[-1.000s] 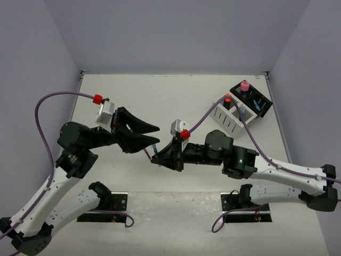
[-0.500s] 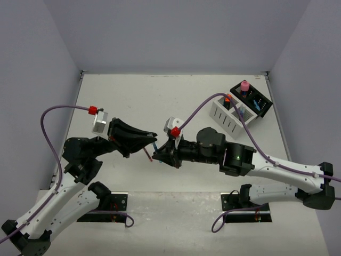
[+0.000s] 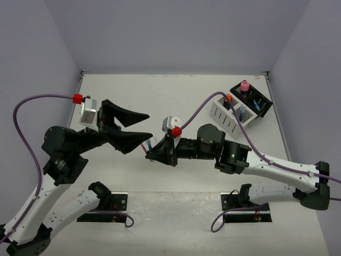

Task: Sort the stationery into containers
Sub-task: Close the pen cap on the pen.

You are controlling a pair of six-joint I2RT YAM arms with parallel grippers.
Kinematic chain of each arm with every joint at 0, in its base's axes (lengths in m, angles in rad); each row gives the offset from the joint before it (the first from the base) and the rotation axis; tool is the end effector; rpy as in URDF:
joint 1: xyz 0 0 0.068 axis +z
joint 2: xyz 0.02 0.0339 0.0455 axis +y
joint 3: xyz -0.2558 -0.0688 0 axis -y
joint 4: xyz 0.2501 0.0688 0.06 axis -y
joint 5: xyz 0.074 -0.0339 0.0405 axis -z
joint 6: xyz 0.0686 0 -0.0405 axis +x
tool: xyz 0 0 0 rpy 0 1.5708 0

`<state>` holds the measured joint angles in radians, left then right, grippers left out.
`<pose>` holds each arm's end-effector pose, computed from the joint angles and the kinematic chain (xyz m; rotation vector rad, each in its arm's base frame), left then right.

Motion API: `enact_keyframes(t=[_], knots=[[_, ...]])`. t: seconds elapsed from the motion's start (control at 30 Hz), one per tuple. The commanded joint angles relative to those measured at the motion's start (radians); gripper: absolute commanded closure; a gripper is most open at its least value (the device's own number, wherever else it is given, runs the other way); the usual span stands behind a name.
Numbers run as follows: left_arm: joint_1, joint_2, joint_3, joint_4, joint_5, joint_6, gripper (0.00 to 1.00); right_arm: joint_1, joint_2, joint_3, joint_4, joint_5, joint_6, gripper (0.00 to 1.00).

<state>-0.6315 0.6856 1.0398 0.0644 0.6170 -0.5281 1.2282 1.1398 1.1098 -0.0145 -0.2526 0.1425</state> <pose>0.1013 -0.1232 0.4713 0.6577 1.1819 -1.3479 0.0864 0.2932 0.3921 -1.0887 1.3920 1.2345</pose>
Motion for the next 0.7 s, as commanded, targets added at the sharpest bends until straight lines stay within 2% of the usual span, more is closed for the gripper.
enact_keyframes(t=[0.0,0.17,0.23,0.3,0.47,0.67], knots=[[-0.005,0.047,0.124,-0.149,-0.045,0.075,0.36,0.001,-0.029,-0.038,0.081,-0.069,0.004,1.00],[-0.007,0.091,0.146,-0.127,0.030,0.054,0.50,0.001,-0.032,-0.030,0.053,-0.066,0.005,1.00],[-0.007,0.092,0.116,-0.112,0.046,0.046,0.58,0.001,-0.035,-0.028,0.050,-0.054,0.008,1.00],[-0.006,0.083,0.077,-0.084,0.080,0.029,0.62,0.001,-0.043,-0.028,0.053,-0.032,0.015,1.00],[-0.007,0.054,-0.014,-0.009,0.136,0.006,1.00,0.001,-0.042,-0.004,0.033,-0.014,0.020,1.00],[-0.007,0.030,-0.076,0.022,0.164,-0.014,1.00,0.001,-0.042,0.004,0.030,0.021,0.029,1.00]])
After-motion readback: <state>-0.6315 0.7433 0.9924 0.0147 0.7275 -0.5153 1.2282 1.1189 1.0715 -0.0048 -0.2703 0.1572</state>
